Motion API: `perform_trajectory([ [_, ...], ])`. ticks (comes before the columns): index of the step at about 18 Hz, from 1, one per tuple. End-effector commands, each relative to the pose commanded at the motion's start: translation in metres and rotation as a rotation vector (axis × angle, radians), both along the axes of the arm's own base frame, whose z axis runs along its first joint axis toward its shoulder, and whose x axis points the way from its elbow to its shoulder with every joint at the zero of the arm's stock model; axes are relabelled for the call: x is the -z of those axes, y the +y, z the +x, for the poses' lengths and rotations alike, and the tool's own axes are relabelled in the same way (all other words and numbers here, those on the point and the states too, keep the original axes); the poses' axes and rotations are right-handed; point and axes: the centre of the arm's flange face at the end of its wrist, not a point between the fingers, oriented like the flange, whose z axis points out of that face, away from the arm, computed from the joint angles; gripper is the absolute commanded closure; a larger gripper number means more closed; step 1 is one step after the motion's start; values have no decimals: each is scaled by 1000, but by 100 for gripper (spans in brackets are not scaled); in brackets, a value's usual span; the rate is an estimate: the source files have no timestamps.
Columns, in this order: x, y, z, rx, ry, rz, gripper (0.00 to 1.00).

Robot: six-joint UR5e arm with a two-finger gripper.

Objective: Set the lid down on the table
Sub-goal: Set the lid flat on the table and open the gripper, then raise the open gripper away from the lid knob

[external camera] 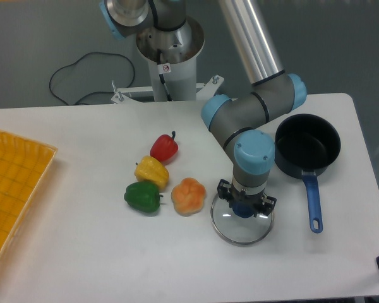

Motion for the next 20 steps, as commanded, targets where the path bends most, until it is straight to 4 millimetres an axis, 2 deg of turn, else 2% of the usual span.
perform_trajectory([
  [2,0,0,0,0,1,1,26],
  [5,0,0,0,1,3,0,11],
  [9,-1,0,-1,1,5,1,9],
  [11,-3,0,-1,3,7,3,1],
  [20,-44,-2,8,23,122,-70,0],
])
